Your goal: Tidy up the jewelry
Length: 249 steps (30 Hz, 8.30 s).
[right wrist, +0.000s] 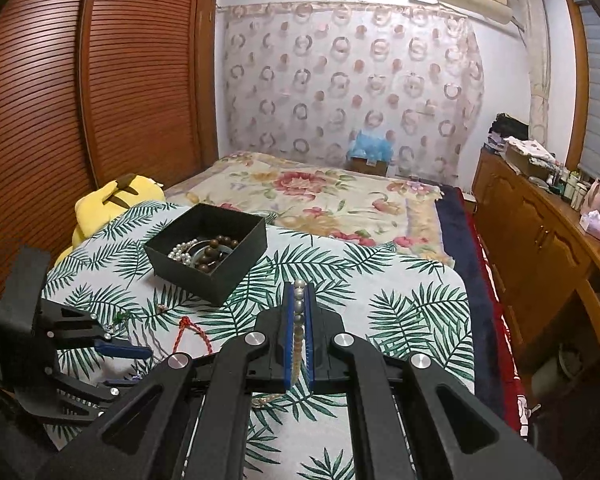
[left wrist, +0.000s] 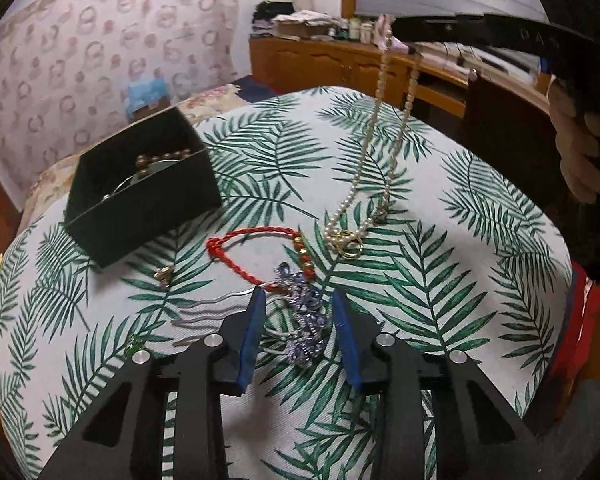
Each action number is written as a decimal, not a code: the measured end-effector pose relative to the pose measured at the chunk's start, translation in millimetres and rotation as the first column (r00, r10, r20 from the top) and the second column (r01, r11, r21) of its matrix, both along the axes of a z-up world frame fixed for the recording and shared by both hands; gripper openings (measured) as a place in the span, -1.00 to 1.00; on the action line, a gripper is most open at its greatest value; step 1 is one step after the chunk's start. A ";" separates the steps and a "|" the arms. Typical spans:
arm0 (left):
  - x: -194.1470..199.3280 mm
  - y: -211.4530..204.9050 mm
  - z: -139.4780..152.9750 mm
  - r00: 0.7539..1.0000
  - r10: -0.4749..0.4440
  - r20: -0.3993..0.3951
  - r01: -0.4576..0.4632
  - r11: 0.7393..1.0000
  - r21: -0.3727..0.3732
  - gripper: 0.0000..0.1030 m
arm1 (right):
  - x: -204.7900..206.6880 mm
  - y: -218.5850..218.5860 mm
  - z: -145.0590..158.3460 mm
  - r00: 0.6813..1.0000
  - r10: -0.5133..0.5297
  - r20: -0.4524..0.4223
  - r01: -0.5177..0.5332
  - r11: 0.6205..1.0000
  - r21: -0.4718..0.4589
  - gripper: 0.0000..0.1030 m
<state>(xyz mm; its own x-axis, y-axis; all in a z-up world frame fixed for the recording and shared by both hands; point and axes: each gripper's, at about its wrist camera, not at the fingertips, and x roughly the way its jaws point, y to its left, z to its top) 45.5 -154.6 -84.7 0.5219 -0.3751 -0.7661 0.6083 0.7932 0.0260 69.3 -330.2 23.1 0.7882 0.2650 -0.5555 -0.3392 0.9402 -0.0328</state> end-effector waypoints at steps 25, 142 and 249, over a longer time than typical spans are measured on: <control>0.2 18.7 14.5 1.000 0.028 0.004 -0.027 0.995 -0.097 -0.60 | -4.5 41.1 51.0 0.991 0.081 0.102 -0.081 0.997 -0.006 -0.89; 37.6 114.4 -6.0 0.966 0.258 -0.020 -0.259 0.963 -0.080 0.49 | 35.0 99.8 -103.9 0.935 0.226 -0.273 -0.245 0.969 -0.040 -0.41; 95.9 112.5 79.5 0.951 0.290 0.108 -0.265 0.944 -0.199 -0.87 | 132.3 132.2 -51.1 0.984 0.157 -0.088 -0.154 0.987 0.032 -0.89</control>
